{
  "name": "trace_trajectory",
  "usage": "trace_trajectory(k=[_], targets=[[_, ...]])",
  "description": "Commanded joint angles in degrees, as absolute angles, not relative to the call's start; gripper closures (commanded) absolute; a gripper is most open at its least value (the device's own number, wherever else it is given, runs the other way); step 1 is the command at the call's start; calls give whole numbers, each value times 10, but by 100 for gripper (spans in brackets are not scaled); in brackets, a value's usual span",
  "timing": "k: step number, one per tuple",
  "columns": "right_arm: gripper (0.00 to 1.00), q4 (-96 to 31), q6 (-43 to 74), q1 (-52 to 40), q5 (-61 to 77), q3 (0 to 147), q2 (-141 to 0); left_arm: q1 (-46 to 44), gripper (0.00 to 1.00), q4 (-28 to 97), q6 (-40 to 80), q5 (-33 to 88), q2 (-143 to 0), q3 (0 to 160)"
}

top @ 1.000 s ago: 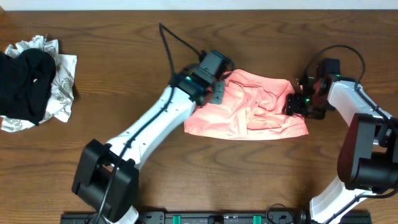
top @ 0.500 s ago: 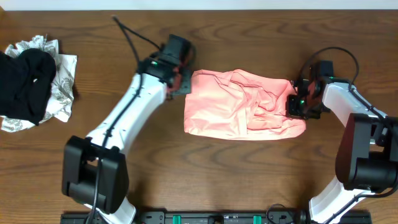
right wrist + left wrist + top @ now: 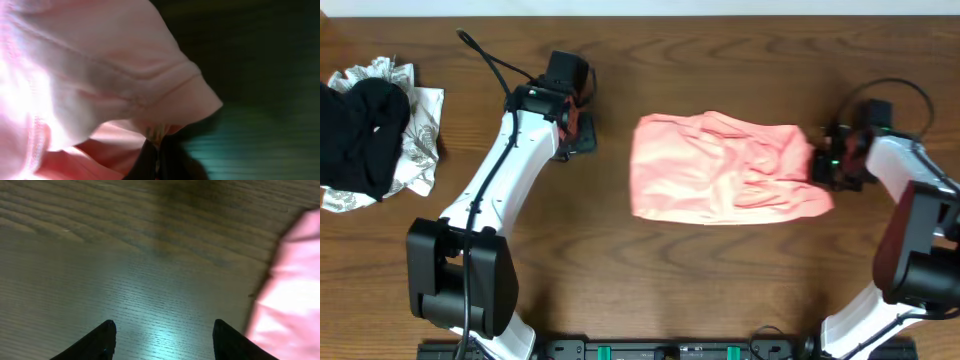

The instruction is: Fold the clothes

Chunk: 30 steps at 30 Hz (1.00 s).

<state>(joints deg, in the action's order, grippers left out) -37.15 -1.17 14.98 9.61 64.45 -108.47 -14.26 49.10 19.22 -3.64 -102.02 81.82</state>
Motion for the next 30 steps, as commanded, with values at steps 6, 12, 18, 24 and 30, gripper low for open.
trace_trajectory(k=[6, 12, 18, 24, 30], targets=[[99, -323, -61, 206, 67, 644, -1101, -140, 37, 488, 187, -46, -1023, 813], [99, -284, -68, 206, 67, 644, -1101, -140, 37, 491, 187, -46, -1023, 813], [99, -288, -74, 215, 67, 653, -1101, -140, 36, 500, 187, -46, -1023, 813], [99, -322, -74, 241, 77, 695, -1101, -140, 36, 501, 187, -46, -1023, 813], [99, -345, -86, 253, 134, 729, -1101, -140, 36, 505, 187, -46, -1023, 813]])
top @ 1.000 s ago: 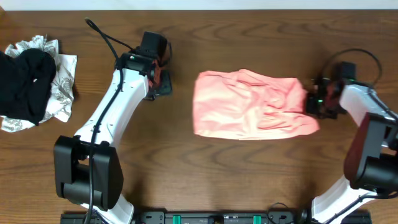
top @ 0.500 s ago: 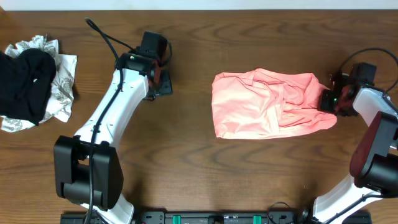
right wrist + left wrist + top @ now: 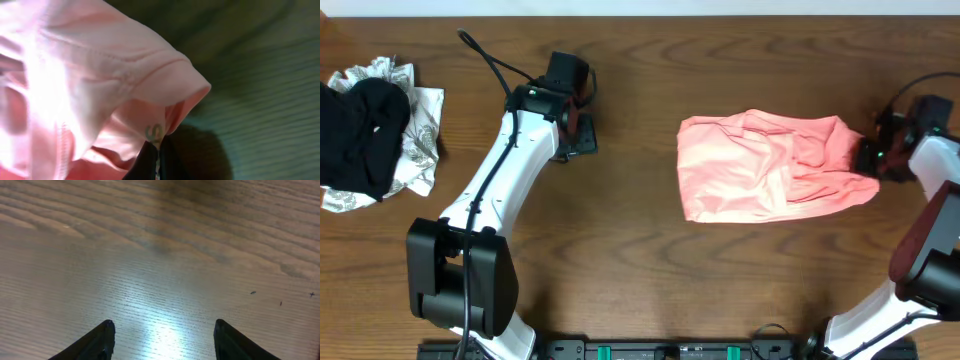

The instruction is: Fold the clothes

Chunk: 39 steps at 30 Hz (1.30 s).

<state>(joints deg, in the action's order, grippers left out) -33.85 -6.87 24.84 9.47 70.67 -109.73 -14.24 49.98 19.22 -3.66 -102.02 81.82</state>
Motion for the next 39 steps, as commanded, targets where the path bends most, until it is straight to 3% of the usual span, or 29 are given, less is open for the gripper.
trace_trajectory(k=[1, 2, 5, 23, 39], targets=[[99, -346, -90, 251, 143, 732, -1101, -140, 36, 505, 187, -46, -1023, 813], [99, -348, -91, 249, 148, 735, -1101, -140, 27, 505, 187, -46, -1023, 813], [99, -359, -104, 238, 153, 744, -1101, -140, 24, 506, 187, -46, -1023, 813], [99, -538, -133, 123, 148, 901, -1101, -140, 23, 506, 187, -46, -1023, 813], [99, -531, -97, 95, 32, 887, -1103, -140, 22, 507, 187, -46, -1023, 813]])
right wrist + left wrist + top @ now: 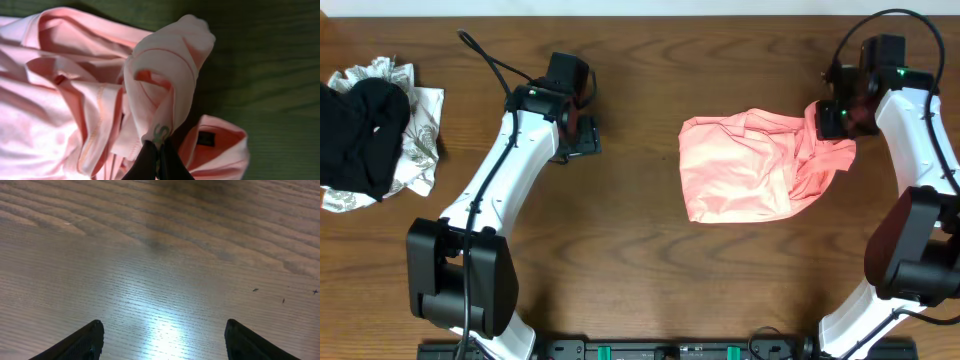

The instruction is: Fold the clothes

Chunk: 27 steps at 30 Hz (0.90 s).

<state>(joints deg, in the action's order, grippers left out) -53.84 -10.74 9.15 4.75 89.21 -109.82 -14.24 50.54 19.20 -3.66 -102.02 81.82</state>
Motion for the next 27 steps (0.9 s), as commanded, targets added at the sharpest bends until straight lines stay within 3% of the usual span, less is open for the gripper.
trace_trajectory(k=[1, 17, 20, 21, 23, 24, 27], targets=[[99, -528, -97, 95, 32, 885, -1103, -140, 22, 507, 187, -46, -1023, 813], [96, -494, -45, 124, -32, 847, -1152, -140, 22, 516, 187, -46, -1023, 813], [57, -488, -45, 129, -32, 847, -1159, -140, 22, 516, 187, -46, -1023, 813], [34, -484, -45, 130, -32, 847, -1159, -140, 22, 516, 187, -46, -1023, 813], [8, -472, -45, 130, -23, 848, -1158, -140, 22, 516, 187, -45, -1023, 813], [1, -470, -46, 130, -12, 851, -1157, -140, 22, 516, 187, -45, -1023, 813], [1, -488, -35, 135, 6, 876, -1157, -140, 22, 517, 187, -45, -1023, 813]])
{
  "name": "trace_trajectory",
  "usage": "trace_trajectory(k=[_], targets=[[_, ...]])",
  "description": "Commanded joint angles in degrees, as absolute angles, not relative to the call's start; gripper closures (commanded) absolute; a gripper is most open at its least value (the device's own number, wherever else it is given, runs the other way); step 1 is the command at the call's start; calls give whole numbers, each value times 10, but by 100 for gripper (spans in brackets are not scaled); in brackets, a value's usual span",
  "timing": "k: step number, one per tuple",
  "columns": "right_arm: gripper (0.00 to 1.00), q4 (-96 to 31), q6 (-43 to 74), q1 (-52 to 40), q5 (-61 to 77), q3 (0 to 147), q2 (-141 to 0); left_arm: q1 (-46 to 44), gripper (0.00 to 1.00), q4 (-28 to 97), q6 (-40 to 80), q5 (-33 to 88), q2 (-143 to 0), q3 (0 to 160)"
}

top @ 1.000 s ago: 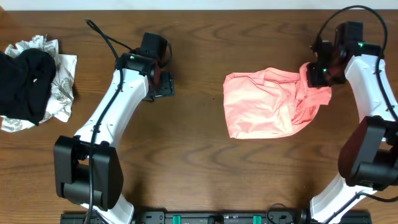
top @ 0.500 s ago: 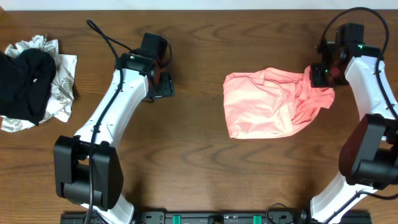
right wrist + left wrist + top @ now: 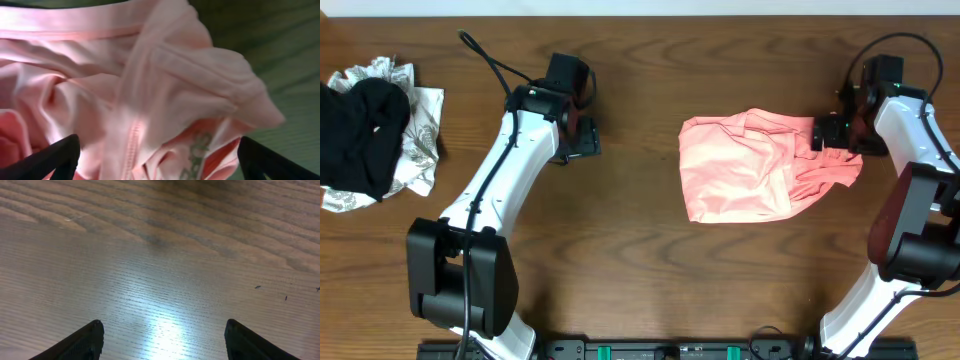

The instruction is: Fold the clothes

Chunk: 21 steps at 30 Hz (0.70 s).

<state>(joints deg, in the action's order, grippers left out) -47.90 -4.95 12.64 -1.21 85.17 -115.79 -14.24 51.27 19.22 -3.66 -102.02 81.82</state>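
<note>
A crumpled pink garment (image 3: 760,170) lies on the wooden table right of centre. My right gripper (image 3: 832,135) stands open at its right end, low over the bunched fabric; in the right wrist view the pink cloth (image 3: 150,90) with a printed size label fills the space between the wide-apart fingers (image 3: 55,157). My left gripper (image 3: 582,135) hovers open over bare wood (image 3: 160,270) well left of the garment, nothing between its fingers (image 3: 85,340).
A pile of a black garment (image 3: 365,125) on a white patterned cloth (image 3: 415,140) sits at the far left of the table. A cable (image 3: 485,60) runs from the left arm.
My right gripper has let go of the pink garment's end and now stands open over it. The released fabric has dropped onto the table at the garment's right. The left arm has not moved.
My right gripper was shut on the garment's right end. It then held that end further right, the whole garment shifted rightward. Later it held the end lifted back over the garment. Now it is open and the cloth lies loose. The left gripper widened slightly, staying in place.
</note>
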Motion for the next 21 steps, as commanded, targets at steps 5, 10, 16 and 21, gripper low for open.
trace_trajectory(k=[5, 10, 16, 21], targets=[[1, -538, 40, 177, 6, 893, -1154, -140, 22, 531, 187, -45, -1023, 813], [4, -538, 40, 227, 82, 864, -1154, -140, 22, 531, 187, -45, -1023, 813], [10, -499, 1, 240, 130, 827, -1154, -140, 22, 529, 187, -45, -1023, 813], [9, -442, -29, 236, 156, 777, -1154, -140, 22, 529, 187, -45, -1023, 813]])
